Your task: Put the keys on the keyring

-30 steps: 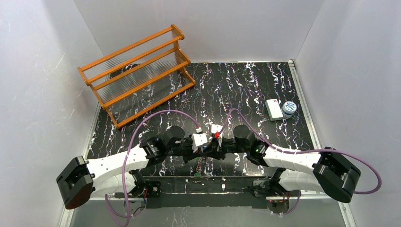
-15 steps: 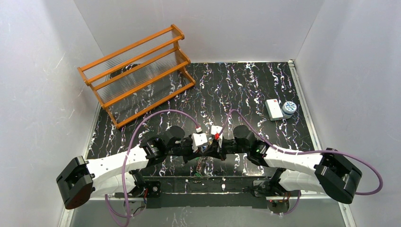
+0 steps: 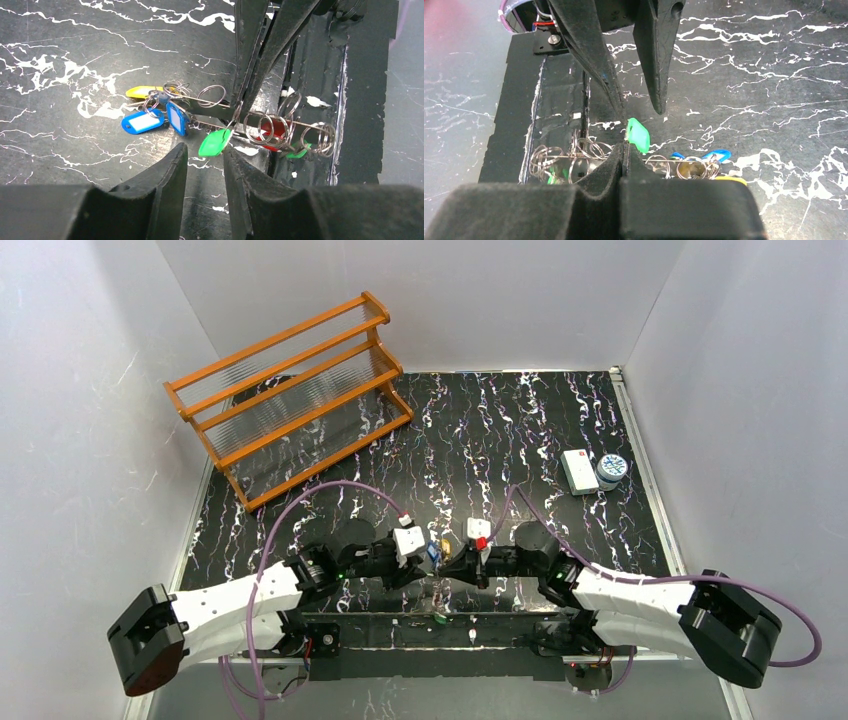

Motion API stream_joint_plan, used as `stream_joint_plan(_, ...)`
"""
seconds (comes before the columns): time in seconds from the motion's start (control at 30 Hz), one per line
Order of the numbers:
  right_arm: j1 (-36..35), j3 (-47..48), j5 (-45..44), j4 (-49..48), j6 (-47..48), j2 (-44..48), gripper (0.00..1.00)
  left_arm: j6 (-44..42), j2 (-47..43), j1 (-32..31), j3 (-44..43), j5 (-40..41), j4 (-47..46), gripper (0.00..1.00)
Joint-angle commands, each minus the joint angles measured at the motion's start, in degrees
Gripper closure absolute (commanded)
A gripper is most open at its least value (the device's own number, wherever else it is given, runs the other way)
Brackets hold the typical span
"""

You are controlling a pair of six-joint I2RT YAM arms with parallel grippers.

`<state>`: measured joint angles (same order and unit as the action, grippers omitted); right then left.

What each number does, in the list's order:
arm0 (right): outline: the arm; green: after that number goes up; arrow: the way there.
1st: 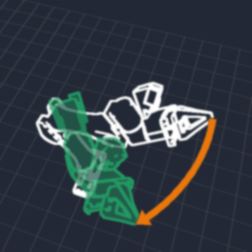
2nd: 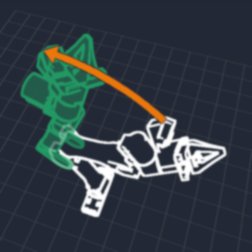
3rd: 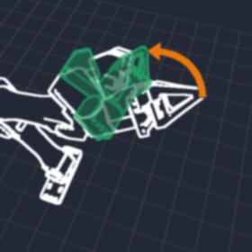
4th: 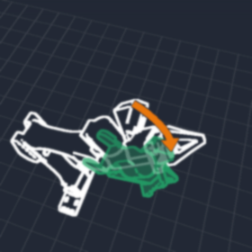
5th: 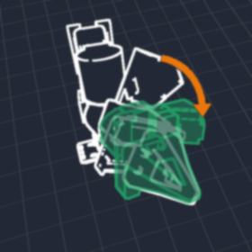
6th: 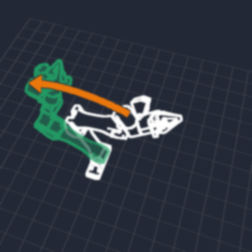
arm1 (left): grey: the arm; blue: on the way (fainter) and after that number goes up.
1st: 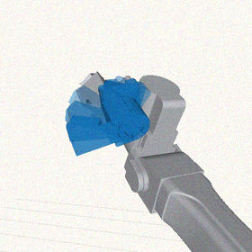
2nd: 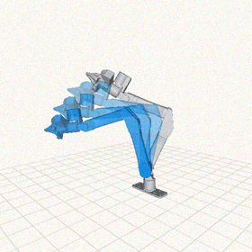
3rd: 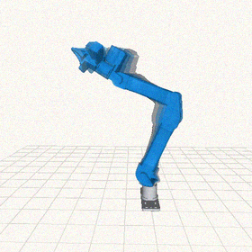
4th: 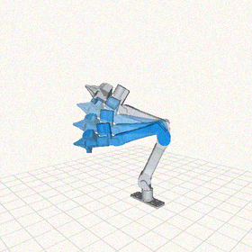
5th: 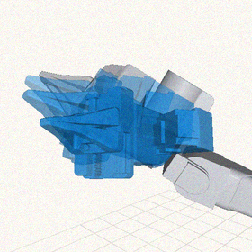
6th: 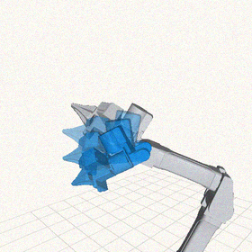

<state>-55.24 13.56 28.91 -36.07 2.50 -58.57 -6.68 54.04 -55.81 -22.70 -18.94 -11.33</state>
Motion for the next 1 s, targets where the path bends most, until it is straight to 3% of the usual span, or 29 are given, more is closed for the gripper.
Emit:
stream_joint_plan(0.0, -0.01, -1.59, 1.48, -10.94, -1.63, 1.68, 0.99, 1.93, -1.23, -0.31, 2.5, -1.61, -7.09, 0.71)
stream_joint_plan(0.23, -0.04, -2.59, 1.43, -14.02, -2.06, 2.04, 0.99, 3.05, -0.18, -0.37, 3.79, -4.4, -11.82, 0.75)
stream_joint_plan(0.63, 0.03, -2.49, 1.44, -13.98, -2.06, 2.62, 0.99, 3.19, -1.45, -0.66, 4.52, -5.83, -13.47, 0.71)
stream_joint_plan(0.77, -0.03, -2.42, 1.41, -13.61, -2.06, 3.06, 0.99, 1.93, -4.25, -0.63, 3.29, -1.82, -7.97, 0.7)
stream_joint_plan(0.97, 0.01, -2.36, 1.73, -13.36, -2.06, 3.09, 0.99, 3.84, -8.57, -0.61, 2.31, 4.75, -3.96, 0.59)
